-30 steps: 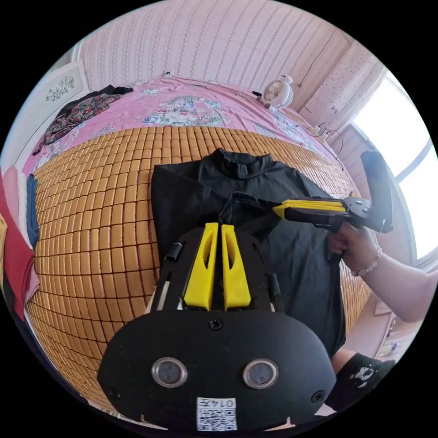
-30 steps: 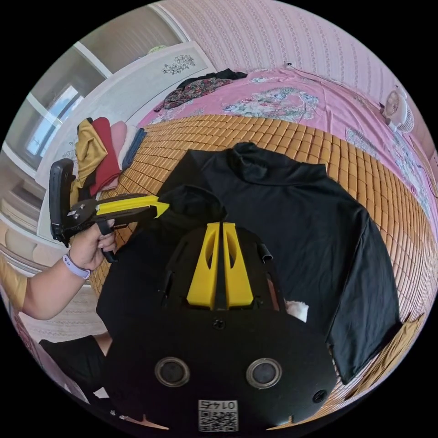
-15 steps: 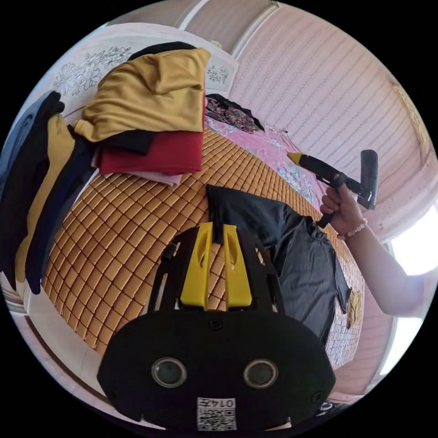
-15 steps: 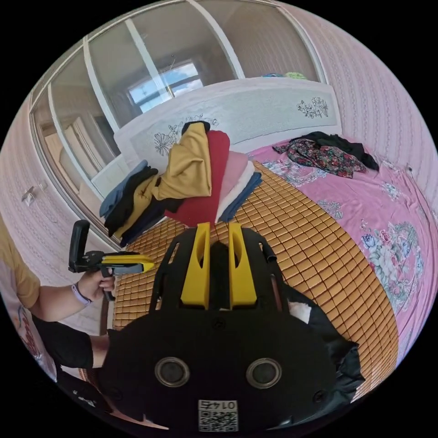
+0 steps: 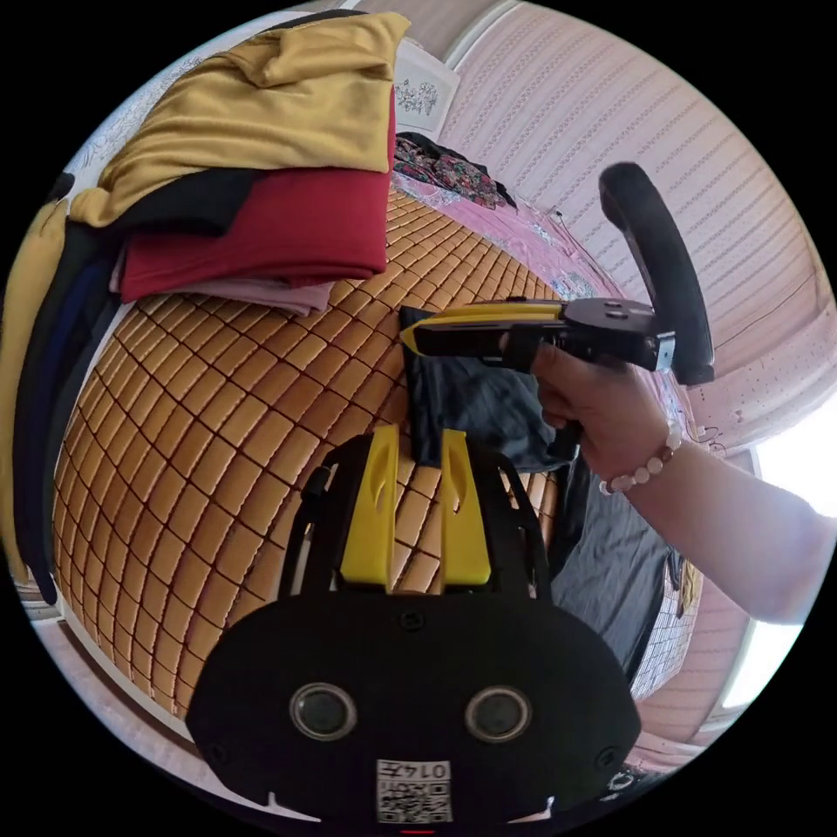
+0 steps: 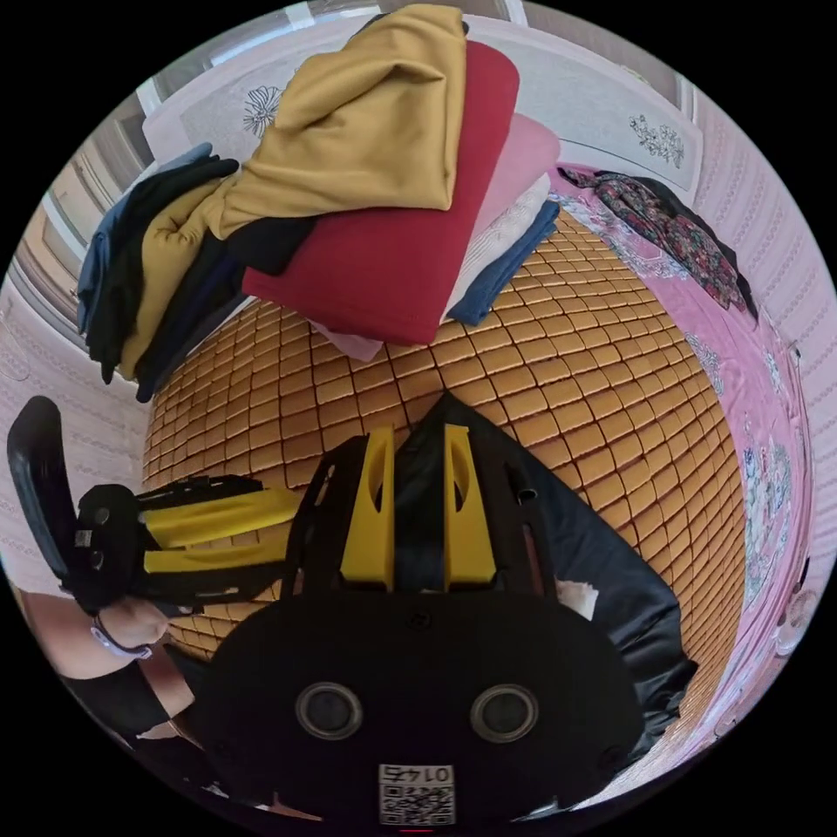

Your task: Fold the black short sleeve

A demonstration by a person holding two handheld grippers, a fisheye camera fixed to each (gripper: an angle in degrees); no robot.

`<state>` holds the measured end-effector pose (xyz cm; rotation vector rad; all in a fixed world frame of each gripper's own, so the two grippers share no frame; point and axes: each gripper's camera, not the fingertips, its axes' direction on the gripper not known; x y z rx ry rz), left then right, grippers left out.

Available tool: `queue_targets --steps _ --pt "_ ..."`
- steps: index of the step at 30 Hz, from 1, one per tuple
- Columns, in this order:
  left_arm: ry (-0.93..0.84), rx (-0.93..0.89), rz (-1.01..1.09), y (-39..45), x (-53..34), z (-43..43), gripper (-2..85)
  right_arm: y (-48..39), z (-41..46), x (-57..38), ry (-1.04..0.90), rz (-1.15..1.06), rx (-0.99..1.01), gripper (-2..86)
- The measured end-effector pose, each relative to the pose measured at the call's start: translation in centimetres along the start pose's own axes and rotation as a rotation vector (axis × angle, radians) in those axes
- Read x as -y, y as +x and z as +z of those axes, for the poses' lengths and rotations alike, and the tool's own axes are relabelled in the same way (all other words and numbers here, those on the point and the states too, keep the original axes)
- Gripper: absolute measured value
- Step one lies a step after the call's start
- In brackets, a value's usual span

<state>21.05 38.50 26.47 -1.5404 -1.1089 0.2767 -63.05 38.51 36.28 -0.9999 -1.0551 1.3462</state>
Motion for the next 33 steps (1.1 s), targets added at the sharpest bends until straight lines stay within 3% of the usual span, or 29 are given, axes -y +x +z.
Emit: queue_targets --steps 7,12,16,20,25,29,33 --pt "-0.030 0.003 0.089 0.2 1.1 0.9 3.4 -0.9 -0.5 -1.4 0.128 0.106 -0.144 3.3" --pt "0.002 0.016 0.127 1.5 2.1 0.2 -0.6 3.0 -3.7 -2.7 0.201 0.198 0.054 0.6" --pt "0.171 -0.090 0.223 5.2 3.0 -3.8 -0.9 6.3 -13.4 -8.0 0.462 0.236 0.061 0.6" --pt "0.259 -0.294 0.435 11.7 3.0 -8.6 -0.3 8.2 -25.8 -19.9 0.684 0.316 0.022 1.1" --pt "0.103 -0.490 0.506 17.8 0.4 -7.8 4.8 7.4 -32.9 -34.1 0.541 0.505 -0.112 4.7" --pt "-0.169 -0.453 0.526 20.0 -1.2 -4.7 6.1 8.5 -31.6 -42.9 0.268 0.752 -0.070 11.1" --pt "-0.241 -0.391 0.587 22.2 -0.8 -5.0 5.1 8.2 -33.0 -47.4 0.320 0.912 -0.026 11.2"
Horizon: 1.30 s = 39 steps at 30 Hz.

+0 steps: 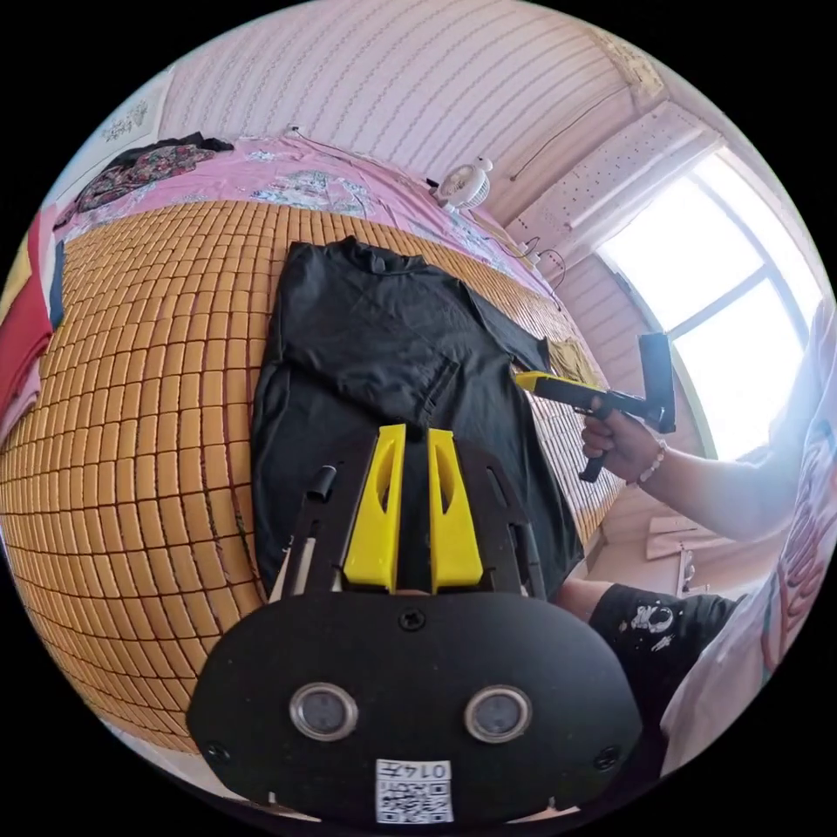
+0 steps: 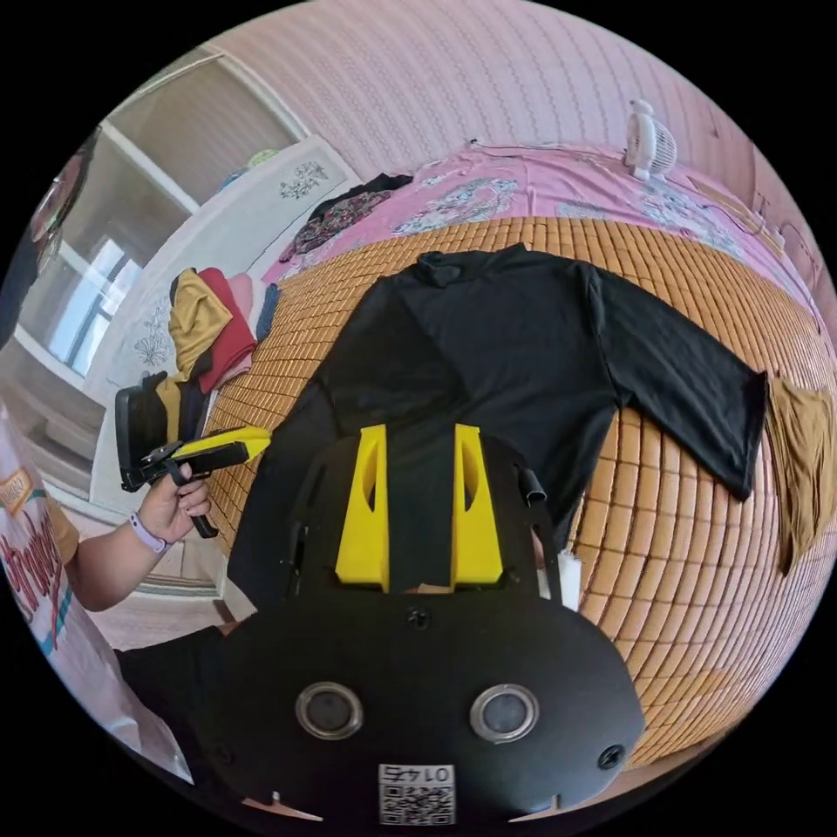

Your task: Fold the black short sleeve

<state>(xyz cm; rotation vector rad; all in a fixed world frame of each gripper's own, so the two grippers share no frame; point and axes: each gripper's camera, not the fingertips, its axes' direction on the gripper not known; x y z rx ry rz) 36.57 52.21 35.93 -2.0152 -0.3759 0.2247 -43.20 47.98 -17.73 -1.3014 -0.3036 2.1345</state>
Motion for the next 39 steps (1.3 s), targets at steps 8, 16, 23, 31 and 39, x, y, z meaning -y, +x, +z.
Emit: queue_targets --steps 8,16,23,31,39 --pt "-0.109 -0.049 0.215 7.1 11.3 3.5 5.2 7.0 -8.1 -3.3 0.116 0.247 -0.104 10.6" --pt "-0.239 -0.134 0.406 16.0 24.0 13.5 7.6 17.3 -13.6 -3.3 0.229 0.503 -0.242 9.4" --pt "-0.206 -0.202 0.422 25.6 34.1 21.6 8.1 22.7 -15.0 -0.7 0.262 0.590 -0.225 9.0" --pt "-0.339 -0.082 0.509 35.5 38.8 30.8 9.6 23.8 -15.3 0.1 0.175 0.489 -0.238 2.5" --pt "-0.352 0.121 0.565 37.1 38.8 31.4 -0.2 24.1 -17.5 -0.3 0.186 0.481 -0.167 0.7"
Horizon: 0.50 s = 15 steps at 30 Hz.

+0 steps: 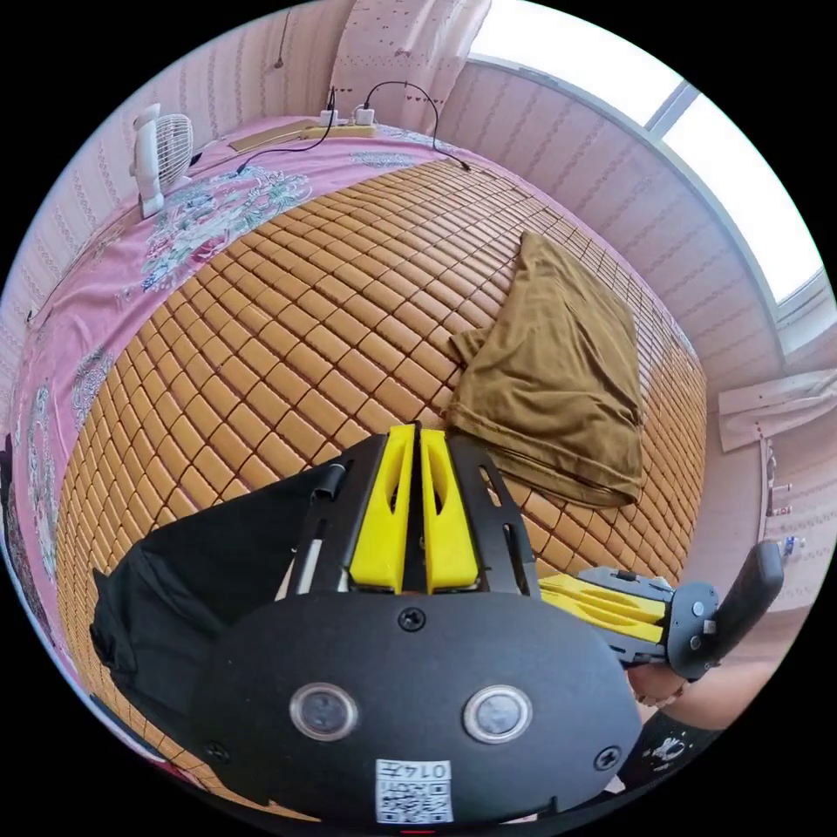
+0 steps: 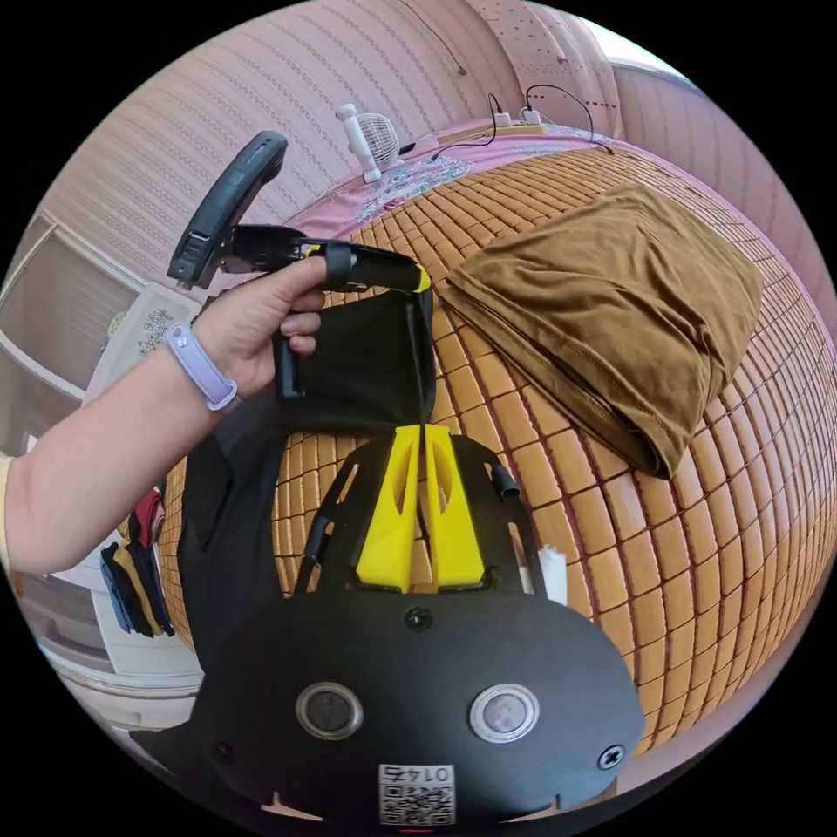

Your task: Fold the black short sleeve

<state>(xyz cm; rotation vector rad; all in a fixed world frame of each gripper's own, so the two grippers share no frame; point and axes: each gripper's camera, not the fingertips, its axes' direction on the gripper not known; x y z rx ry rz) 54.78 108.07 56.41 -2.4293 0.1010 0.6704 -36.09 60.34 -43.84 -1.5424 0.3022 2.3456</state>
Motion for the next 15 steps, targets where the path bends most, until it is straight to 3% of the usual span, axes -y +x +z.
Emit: queue_targets --steps 9,15 --pt "0.335 0.042 -0.064 -6.1 -18.5 -18.7 -0.4 -7.2 -9.1 -1.2 0.131 -0.377 0.361 0.9" --pt "0.337 0.013 -0.426 -12.6 -38.7 -22.9 4.3 -17.9 -5.7 -4.5 -0.170 -0.655 0.554 4.9"
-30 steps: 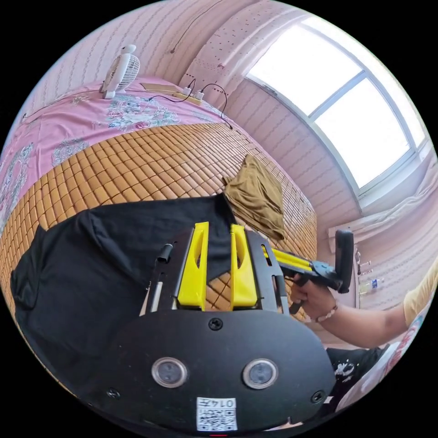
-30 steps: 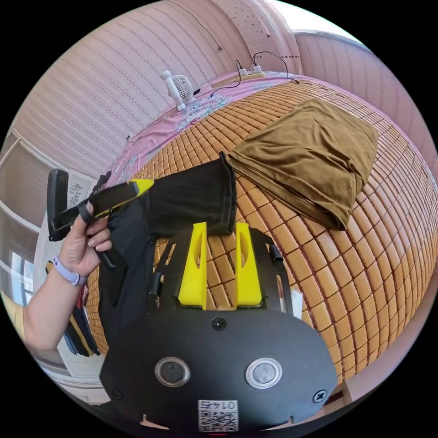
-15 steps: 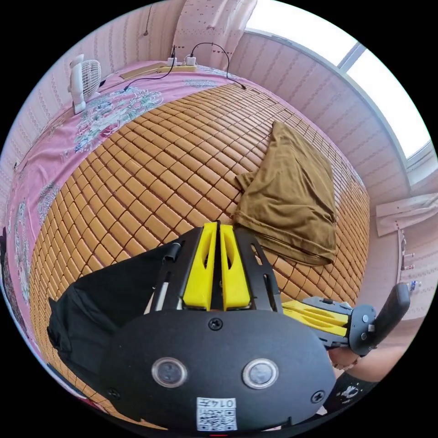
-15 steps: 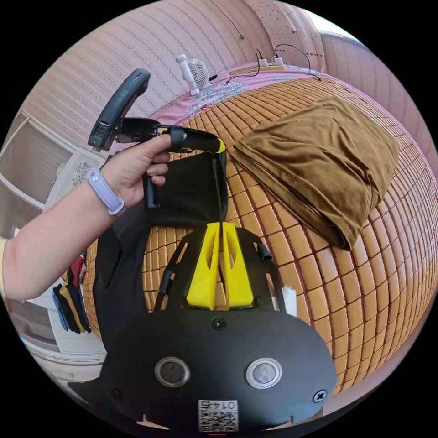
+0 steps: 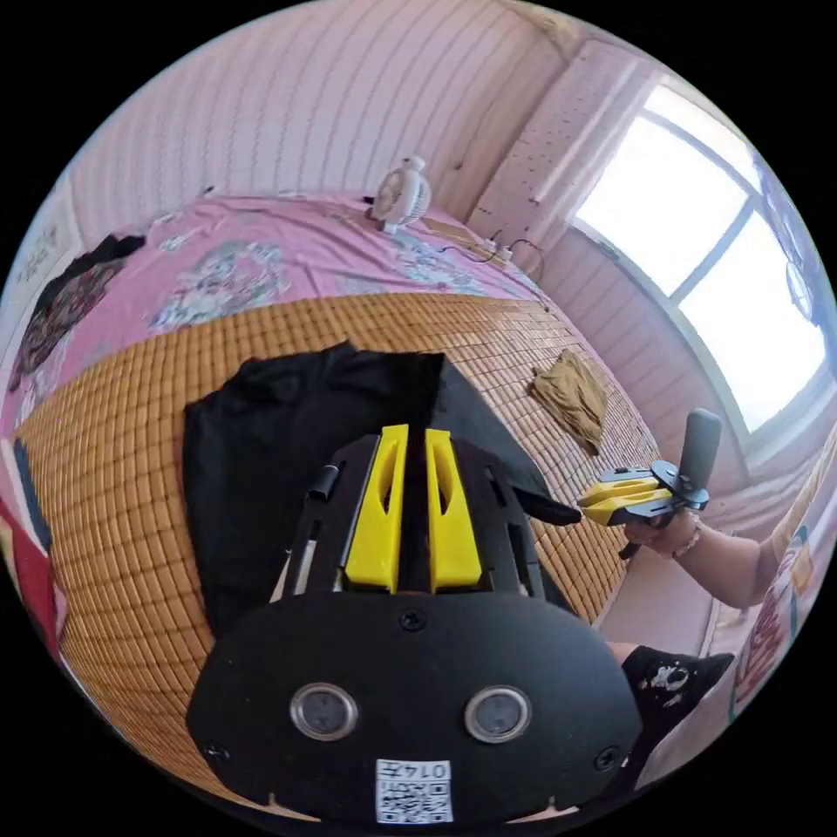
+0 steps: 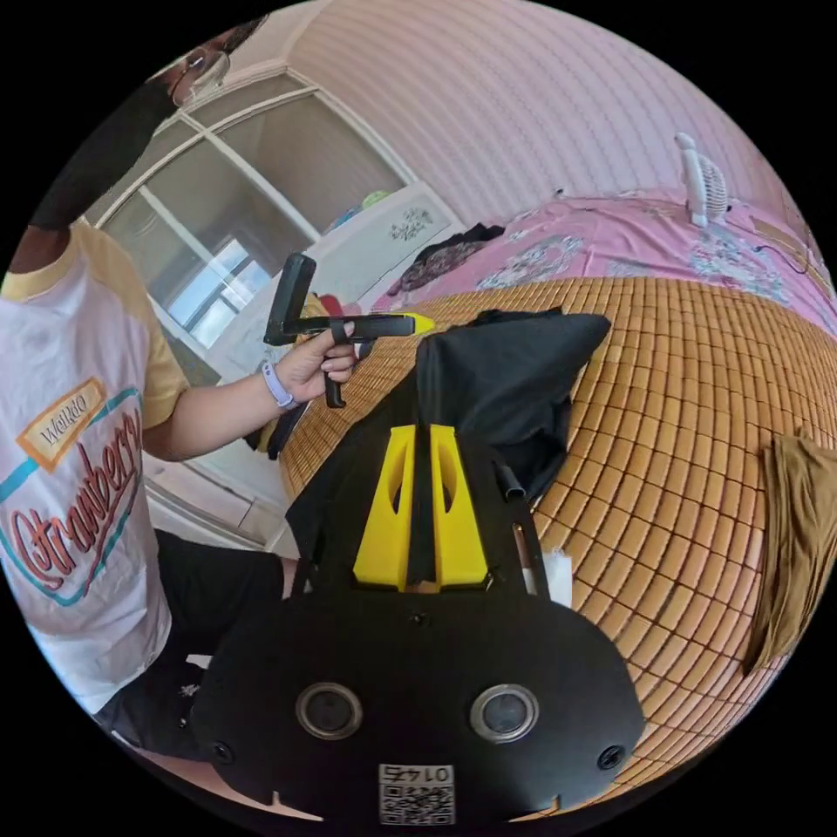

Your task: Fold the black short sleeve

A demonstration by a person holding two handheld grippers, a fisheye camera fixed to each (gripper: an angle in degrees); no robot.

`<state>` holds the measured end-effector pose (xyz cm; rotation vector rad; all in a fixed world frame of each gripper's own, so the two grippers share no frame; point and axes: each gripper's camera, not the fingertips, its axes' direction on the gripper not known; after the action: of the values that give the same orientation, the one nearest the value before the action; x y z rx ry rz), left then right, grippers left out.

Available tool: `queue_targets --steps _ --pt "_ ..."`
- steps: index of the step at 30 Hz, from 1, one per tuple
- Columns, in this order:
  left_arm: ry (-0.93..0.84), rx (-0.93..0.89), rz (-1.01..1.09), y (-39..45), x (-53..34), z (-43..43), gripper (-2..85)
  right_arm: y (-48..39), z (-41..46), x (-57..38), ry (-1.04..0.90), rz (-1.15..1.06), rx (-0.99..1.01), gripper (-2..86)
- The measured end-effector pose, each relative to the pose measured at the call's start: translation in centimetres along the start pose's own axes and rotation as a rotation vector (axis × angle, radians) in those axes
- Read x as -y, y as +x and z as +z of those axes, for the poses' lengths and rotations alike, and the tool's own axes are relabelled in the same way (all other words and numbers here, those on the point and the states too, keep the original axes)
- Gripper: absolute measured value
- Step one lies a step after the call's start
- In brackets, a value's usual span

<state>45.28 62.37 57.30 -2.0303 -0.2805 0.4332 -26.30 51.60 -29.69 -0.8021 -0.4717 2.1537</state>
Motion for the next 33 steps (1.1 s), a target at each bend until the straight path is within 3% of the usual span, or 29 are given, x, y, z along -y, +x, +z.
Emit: queue_targets --steps 5,16,20,25,29,33 --pt "0.014 0.064 -0.265 -8.9 -9.3 -3.5 6.1 -0.2 5.3 1.7 -0.095 0.027 -0.070 7.8" --pt "0.006 0.166 -0.264 -17.8 -10.7 -1.5 7.9 7.7 13.2 14.9 -0.053 0.136 -0.519 11.9" --pt "0.022 0.155 -0.285 -21.6 -6.8 1.9 8.9 10.9 17.3 19.5 -0.144 0.171 -0.535 10.5" --pt "-0.040 0.084 -0.297 -24.7 -2.1 7.4 10.1 13.1 17.7 22.0 -0.182 0.194 -0.524 1.1" --pt "-0.197 0.192 -0.236 -25.1 0.0 10.7 3.5 14.4 16.2 23.5 -0.151 0.216 -0.510 -0.3" --pt "-0.127 0.165 -0.297 -27.1 0.6 9.9 -0.3 16.1 13.9 24.7 -0.080 0.279 -0.452 -0.6"
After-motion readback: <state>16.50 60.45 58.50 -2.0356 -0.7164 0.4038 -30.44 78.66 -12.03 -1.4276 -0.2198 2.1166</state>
